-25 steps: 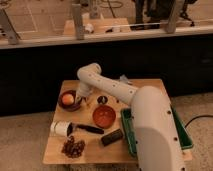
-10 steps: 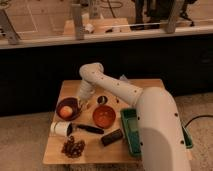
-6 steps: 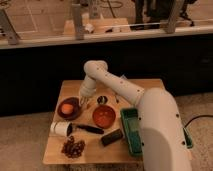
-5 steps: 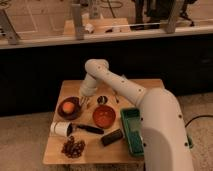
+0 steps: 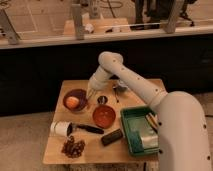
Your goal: Stack bowls on top of each other
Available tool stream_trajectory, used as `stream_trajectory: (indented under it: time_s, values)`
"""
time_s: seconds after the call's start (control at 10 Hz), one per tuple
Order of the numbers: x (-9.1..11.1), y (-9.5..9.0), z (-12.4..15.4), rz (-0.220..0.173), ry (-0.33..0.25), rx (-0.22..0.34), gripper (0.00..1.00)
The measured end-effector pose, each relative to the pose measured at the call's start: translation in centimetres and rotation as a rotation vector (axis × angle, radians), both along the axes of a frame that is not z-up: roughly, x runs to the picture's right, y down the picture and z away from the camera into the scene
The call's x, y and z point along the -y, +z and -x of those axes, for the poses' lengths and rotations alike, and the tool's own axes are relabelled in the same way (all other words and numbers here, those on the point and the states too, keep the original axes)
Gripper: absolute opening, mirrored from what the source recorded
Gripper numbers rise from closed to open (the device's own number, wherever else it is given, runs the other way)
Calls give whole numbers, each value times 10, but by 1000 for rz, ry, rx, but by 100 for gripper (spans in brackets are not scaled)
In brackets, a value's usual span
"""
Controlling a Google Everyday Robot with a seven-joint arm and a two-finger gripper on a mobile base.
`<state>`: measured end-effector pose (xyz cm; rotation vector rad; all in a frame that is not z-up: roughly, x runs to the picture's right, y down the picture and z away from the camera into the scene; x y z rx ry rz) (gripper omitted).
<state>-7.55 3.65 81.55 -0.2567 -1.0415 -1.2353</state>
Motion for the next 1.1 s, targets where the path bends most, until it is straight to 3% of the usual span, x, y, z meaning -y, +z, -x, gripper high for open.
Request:
stream_trajectory:
  time_s: [0.5,1.1]
  values:
    - [19,6,-82,-23,96,-35,0]
    - [1,0,-140,-68,142,-60,0]
